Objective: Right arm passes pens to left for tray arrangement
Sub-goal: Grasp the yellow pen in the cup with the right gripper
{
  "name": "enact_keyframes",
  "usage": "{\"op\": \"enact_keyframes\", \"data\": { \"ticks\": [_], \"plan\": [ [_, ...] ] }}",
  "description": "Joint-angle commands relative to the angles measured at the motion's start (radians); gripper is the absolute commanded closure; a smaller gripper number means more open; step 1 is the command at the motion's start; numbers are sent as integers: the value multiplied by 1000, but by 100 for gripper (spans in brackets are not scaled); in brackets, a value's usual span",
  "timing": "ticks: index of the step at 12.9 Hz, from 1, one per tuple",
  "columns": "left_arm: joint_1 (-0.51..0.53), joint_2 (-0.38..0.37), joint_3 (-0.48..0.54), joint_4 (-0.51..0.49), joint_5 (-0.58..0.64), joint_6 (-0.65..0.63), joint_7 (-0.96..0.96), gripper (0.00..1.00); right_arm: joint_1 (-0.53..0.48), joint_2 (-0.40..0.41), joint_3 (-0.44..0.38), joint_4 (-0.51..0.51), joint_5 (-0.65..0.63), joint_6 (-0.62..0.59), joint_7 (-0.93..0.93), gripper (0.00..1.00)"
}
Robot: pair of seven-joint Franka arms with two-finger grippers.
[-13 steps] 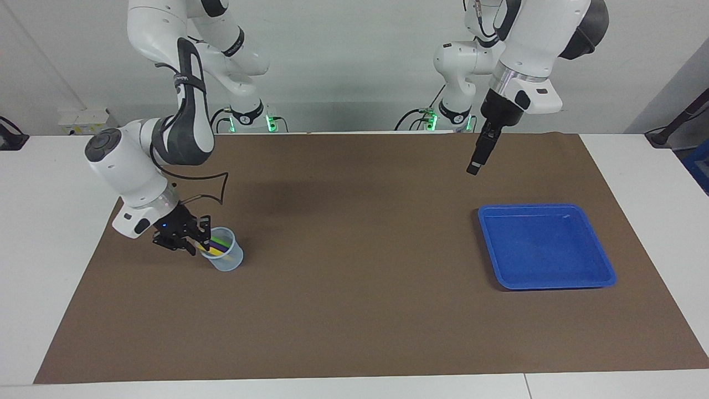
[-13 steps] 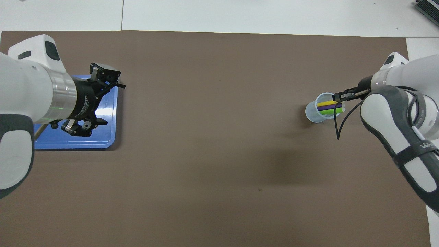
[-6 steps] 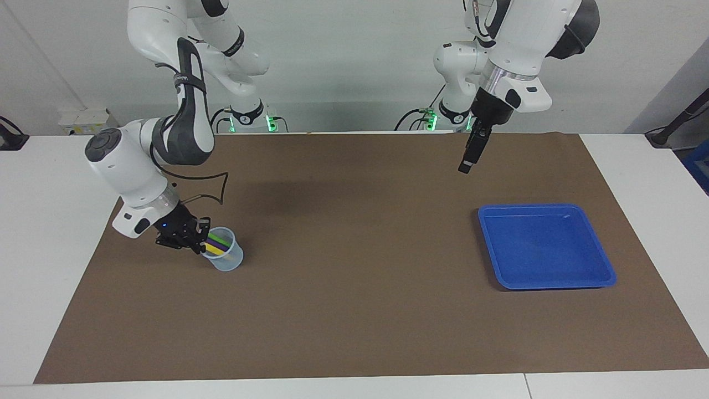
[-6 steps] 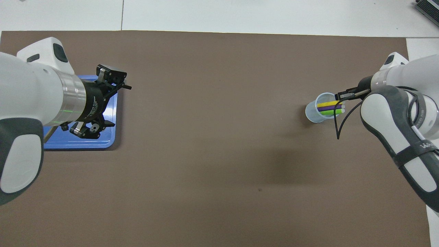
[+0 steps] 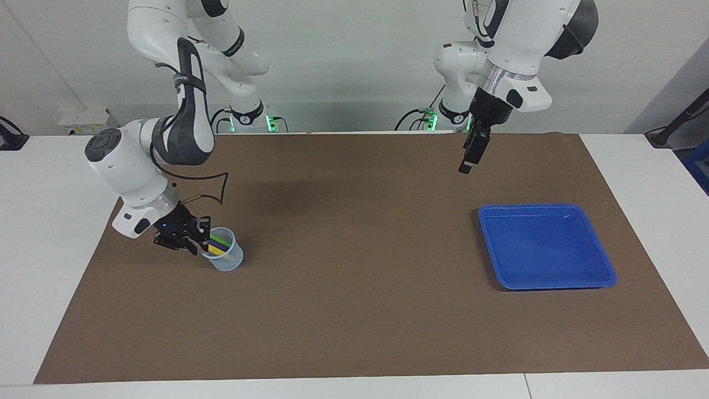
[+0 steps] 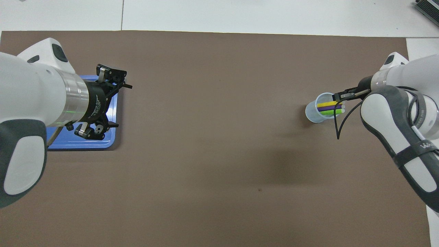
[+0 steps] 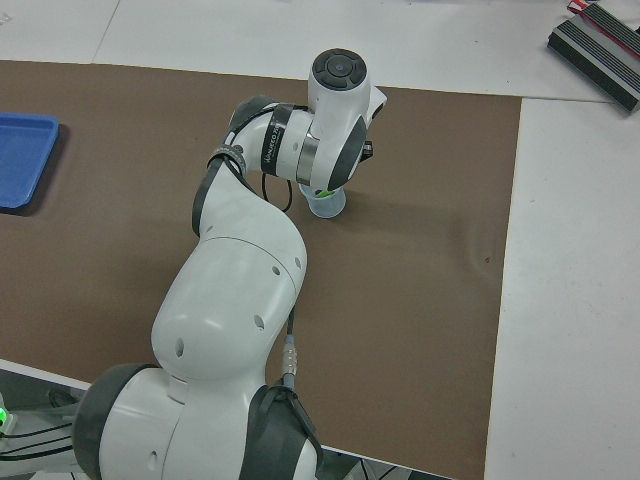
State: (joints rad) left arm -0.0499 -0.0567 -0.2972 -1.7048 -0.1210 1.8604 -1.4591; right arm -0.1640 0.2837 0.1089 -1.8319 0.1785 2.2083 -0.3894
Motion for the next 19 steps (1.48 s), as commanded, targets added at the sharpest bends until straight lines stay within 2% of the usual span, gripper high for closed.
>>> {"op": "enact_keyframes", "data": {
  "ticks": [1,15,19],
  "plan": [
    [-10,-14,-23,-6,-8,3,-73,0,-3,3,3,6,22,2,-2,56],
    [-10,-23,-30,-29,-9,-15,-70,0,-15,-8,3,-7,22,-50,4,61],
    [2,-23,-28,-30,-9,-9,-60,0,-17,-8,3,-6,22,-51,3,71]
  ]
}}
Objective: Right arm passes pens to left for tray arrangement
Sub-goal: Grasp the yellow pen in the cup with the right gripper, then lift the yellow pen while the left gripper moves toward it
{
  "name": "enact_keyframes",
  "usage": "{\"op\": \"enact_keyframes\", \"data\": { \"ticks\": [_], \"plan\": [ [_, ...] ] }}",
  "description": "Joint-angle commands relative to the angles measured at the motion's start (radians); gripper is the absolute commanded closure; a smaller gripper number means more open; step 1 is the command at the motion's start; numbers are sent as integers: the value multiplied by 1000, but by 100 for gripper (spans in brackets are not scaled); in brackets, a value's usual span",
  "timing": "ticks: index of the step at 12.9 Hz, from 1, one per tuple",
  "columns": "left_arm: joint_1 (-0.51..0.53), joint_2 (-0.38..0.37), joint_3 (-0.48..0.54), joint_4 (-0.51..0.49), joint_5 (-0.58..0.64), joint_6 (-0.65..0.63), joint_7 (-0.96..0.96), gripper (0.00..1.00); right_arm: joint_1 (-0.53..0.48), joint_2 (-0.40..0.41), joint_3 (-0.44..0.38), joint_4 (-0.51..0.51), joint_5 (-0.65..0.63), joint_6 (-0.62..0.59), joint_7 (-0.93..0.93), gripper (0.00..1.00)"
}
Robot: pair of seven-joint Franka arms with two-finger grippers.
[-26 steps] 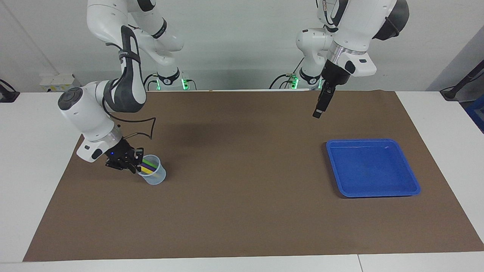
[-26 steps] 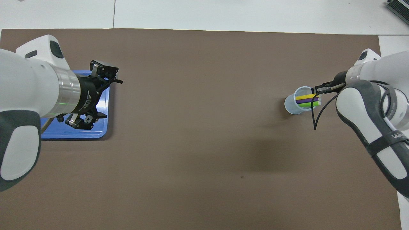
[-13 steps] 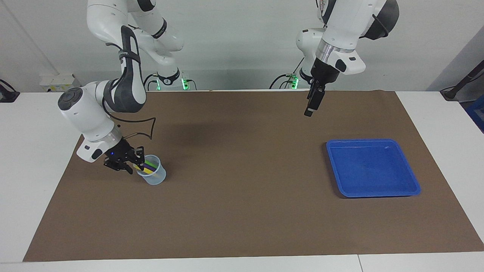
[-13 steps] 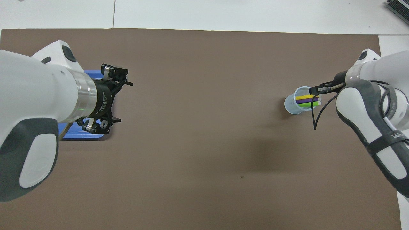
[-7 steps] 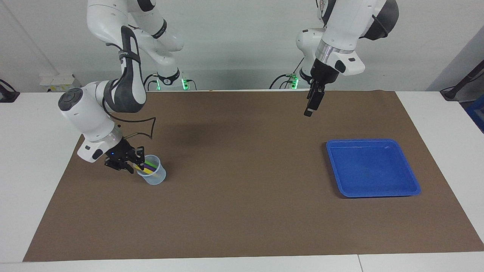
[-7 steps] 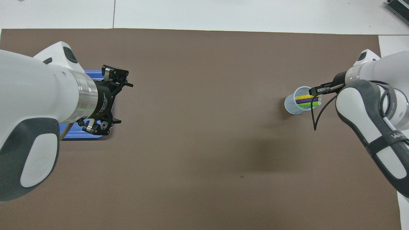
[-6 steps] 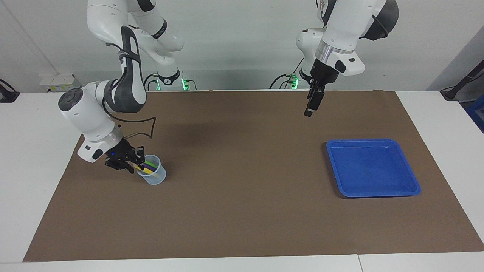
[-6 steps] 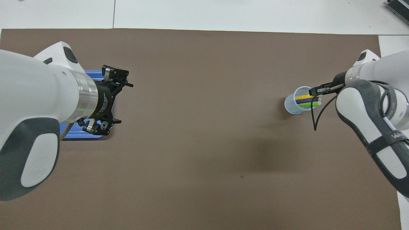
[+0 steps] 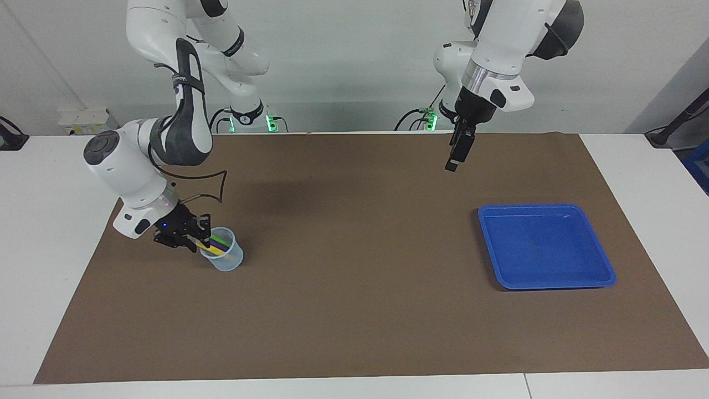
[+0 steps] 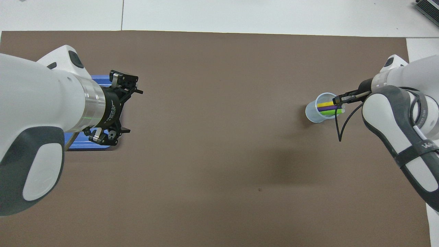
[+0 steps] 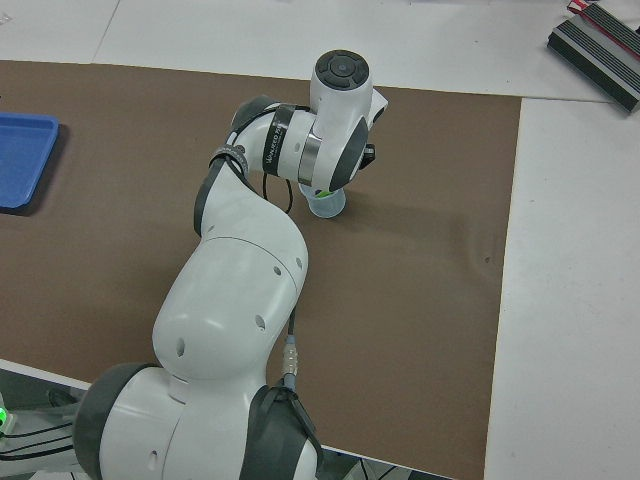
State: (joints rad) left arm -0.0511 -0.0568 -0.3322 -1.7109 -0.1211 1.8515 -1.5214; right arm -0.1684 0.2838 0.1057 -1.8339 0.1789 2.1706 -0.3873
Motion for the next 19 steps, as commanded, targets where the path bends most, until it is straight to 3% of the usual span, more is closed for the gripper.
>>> {"op": "enact_keyframes", "data": {
  "ticks": [1,6,9,13,19],
  "plan": [
    [5,-23,10,-22,-9,2,6,0,-13,-8,6,-4,22,-14,1,73],
    [8,-23,16,-24,-9,6,7,0,-11,-6,6,-2,22,-12,2,93],
    [8,-23,16,-24,-9,2,6,0,-5,-8,6,7,22,-21,4,93],
    [1,-25,13,-27,-9,-6,-3,0,0,-26,12,77,22,-122,11,93],
    [-36,-55,4,-67,-8,-63,3,0,1,-161,19,134,36,-342,83,93]
  ]
}}
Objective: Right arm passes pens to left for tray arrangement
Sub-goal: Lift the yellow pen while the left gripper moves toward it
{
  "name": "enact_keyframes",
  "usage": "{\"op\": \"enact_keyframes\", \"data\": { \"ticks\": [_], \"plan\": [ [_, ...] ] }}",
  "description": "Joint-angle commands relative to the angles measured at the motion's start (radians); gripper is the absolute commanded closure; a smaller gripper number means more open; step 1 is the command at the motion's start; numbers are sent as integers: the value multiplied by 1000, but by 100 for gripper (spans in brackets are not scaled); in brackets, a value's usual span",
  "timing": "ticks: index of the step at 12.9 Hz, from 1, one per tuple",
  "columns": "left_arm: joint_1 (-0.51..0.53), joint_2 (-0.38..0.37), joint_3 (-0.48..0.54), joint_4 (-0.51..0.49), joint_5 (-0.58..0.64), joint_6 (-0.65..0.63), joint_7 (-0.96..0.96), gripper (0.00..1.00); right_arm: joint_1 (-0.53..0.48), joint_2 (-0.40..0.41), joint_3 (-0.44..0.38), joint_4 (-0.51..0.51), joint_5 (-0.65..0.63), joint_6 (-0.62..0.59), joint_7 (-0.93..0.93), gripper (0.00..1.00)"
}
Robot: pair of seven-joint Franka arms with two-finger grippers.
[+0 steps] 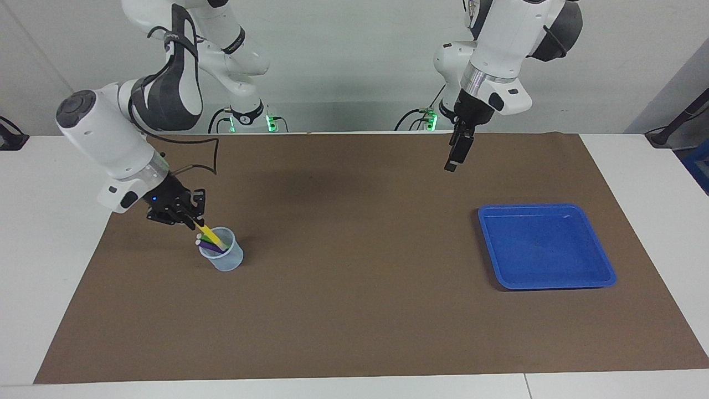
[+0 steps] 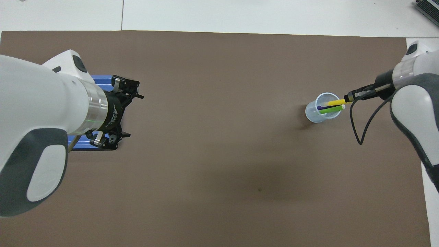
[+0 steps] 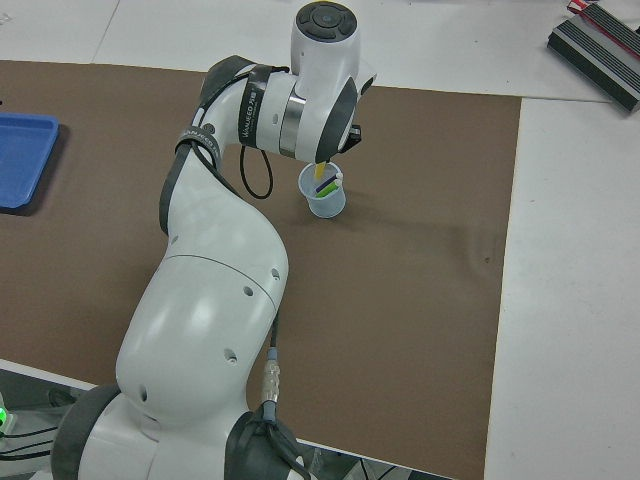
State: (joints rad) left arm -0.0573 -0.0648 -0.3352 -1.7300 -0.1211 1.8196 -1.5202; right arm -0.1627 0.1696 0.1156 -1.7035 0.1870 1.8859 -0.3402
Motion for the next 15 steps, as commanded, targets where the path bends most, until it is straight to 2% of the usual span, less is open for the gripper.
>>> {"op": "enact_keyframes", "data": {
  "ticks": [1,4,8,10,12,15],
  "plan": [
    [-29,-55,8,-59,-8,-39,5,0,-6,-57,12,25,75,-103,68,93],
    [-18,-52,10,-57,-41,-14,-3,0,-4,-67,16,77,216,-143,188,93],
    [-16,-55,12,-75,-193,35,-68,0,15,-61,103,74,394,-13,432,93],
    [-19,-73,15,-132,-279,131,-200,0,93,-56,107,59,413,97,580,93],
    [-36,-78,10,-163,-301,229,-302,0,161,-53,107,42,436,186,690,93],
    [-76,-79,10,-215,-374,395,-346,0,219,-53,105,33,471,274,823,93]
  ]
}}
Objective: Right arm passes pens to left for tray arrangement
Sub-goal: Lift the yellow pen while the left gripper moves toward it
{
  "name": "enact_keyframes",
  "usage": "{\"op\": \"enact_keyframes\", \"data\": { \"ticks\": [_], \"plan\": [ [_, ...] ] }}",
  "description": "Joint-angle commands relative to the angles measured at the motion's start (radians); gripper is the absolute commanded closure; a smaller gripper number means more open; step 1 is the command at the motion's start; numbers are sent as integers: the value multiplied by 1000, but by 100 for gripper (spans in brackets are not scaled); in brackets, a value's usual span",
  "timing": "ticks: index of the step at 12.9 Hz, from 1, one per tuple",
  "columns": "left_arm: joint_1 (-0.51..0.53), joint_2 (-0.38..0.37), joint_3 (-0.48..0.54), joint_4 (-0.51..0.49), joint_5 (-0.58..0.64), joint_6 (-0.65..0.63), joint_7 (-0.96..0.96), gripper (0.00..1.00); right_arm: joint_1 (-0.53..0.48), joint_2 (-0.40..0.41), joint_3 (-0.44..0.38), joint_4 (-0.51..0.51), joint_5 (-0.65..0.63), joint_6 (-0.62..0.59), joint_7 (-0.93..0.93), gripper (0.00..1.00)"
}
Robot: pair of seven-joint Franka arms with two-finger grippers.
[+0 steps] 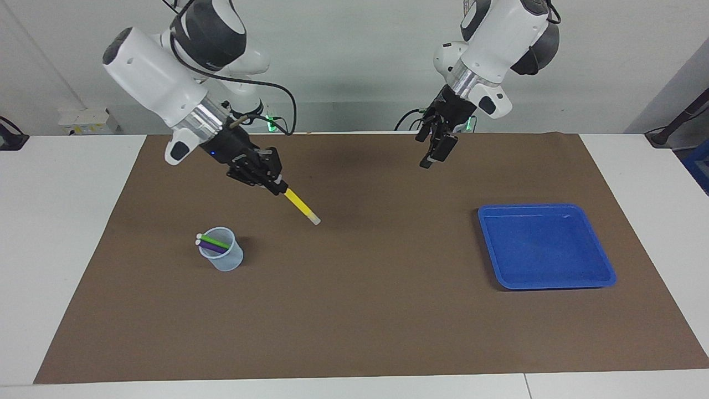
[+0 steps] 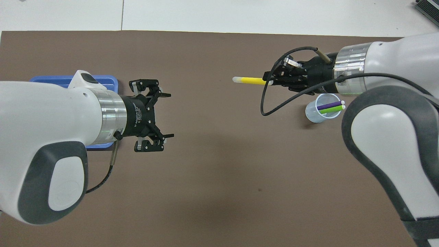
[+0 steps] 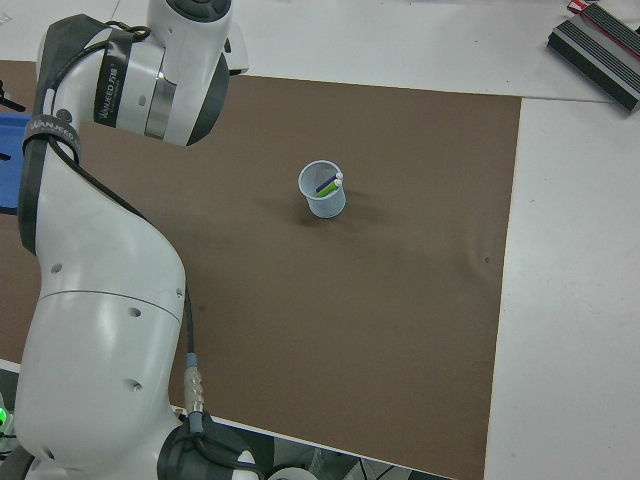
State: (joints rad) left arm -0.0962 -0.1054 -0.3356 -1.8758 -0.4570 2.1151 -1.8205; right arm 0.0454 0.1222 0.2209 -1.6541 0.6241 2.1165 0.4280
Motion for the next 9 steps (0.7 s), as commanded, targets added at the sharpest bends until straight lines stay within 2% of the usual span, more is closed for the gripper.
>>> {"op": "enact_keyframes", "data": {
  "ticks": [1,3,7,9],
  "plan": [
    [-81,-33,10,-92,-38,190,-86,0,28,-6,2,-29,34,81,105,93],
    [-128,-10,10,-121,-38,340,-108,0,71,8,0,-32,34,140,156,93],
    [-201,67,10,-114,-40,522,-143,0,139,54,0,-32,34,261,219,93],
    [-223,142,10,-91,-38,607,-143,0,143,63,0,-32,32,272,221,93]
  ]
}}
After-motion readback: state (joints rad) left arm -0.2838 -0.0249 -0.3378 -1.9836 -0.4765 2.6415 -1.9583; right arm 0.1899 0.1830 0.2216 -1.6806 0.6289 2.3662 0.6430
